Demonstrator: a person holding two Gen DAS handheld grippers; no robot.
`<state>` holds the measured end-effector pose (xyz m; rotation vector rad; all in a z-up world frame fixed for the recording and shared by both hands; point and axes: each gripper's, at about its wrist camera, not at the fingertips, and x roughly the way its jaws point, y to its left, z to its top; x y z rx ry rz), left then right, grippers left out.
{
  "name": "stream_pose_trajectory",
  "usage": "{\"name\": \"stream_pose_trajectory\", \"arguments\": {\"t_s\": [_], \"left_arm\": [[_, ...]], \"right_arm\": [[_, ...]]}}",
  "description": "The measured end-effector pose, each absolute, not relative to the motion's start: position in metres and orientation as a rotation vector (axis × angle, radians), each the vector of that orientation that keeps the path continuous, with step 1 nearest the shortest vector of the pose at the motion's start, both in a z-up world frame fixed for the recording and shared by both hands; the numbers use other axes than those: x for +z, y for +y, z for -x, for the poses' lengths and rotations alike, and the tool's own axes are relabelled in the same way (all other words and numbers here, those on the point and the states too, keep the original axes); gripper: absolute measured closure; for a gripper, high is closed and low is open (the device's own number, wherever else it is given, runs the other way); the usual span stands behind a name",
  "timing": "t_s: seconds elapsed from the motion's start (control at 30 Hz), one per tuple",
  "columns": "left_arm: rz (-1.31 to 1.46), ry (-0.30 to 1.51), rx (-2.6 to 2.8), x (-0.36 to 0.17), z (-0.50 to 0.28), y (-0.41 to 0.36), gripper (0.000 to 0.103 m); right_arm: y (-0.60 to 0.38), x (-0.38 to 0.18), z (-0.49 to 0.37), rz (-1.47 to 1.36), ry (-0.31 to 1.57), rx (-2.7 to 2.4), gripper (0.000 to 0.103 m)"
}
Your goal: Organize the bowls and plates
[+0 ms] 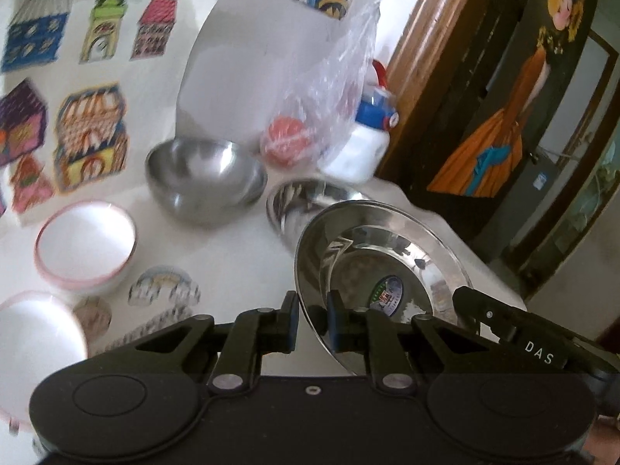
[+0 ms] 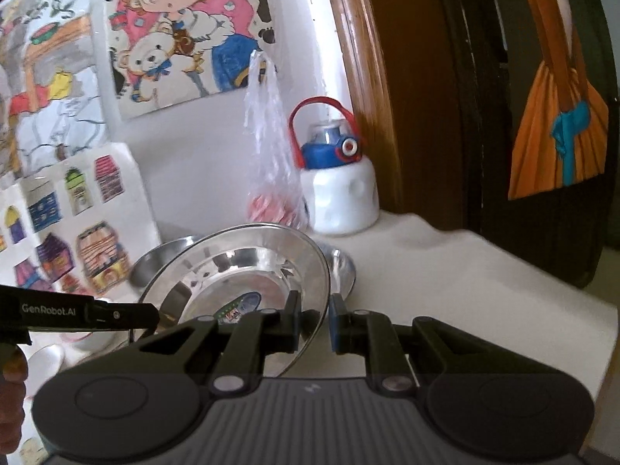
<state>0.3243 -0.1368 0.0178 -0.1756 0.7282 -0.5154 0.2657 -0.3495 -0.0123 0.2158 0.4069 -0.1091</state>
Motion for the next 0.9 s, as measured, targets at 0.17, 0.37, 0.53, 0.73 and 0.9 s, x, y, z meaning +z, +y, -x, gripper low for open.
{"name": "stream_pose_trajectory", "arguments": {"t_s": [0.17,0.37,0.53,0.73,0.9], "left_arm": [[0.179,0.712,-0.500,0.019,-0.364,-0.156,0.087],[0.169,0.720,-0.471,0.004,-0.405,-0.176,0.087],[0.191,0.760,-0.452,-0.008,-0.424,-0.181,0.087],[0.184,0.758,-0.435,-0.009,-0.427,-0.184,0.087],[0.157,0.752,-0.411,-0.008,-0.427,-0.188,0.087]], "right_arm": [[-0.366,-0.016,-0.308,-0.169,0.420,-0.123,0.086],[-0.374,-0.030,-0.339,-0.130,0.449,-0.128,0.086],[-0.375,-0.038,-0.350,-0.114,0.457,-0.130,0.085],[-0.377,-0.043,-0.359,-0.116,0.473,-0.123,0.085],[-0.375,-0.047,-0.364,-0.084,0.479,-0.132,0.085]]}}
